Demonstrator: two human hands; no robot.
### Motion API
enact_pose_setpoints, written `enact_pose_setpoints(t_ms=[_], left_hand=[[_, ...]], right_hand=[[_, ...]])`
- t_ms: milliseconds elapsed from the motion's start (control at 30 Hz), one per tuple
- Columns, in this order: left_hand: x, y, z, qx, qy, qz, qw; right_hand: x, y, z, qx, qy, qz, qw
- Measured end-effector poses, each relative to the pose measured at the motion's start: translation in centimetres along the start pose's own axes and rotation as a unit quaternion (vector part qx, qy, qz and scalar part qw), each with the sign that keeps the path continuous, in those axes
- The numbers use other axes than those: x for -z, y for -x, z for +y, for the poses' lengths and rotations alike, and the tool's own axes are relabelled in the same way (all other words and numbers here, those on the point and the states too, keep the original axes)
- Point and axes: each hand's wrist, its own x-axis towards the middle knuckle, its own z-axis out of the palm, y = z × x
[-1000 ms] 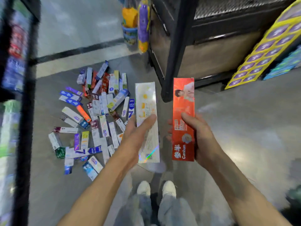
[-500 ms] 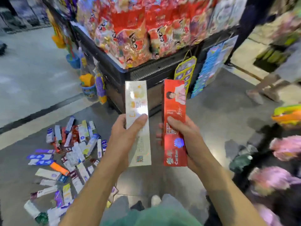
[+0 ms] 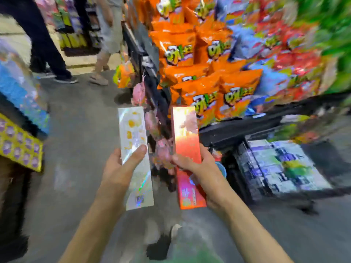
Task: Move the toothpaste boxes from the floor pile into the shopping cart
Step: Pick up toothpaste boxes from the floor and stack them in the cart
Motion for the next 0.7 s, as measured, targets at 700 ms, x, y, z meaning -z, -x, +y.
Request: enact_pose_setpoints(t_ms=[700], left_hand=[[-45.9, 0.1, -16.2, -0.011, -0.283, -0.347, 0.894]], right_hand=[[43.7, 9.4, 0.4, 0.057, -0.081, 0.412, 0.906]])
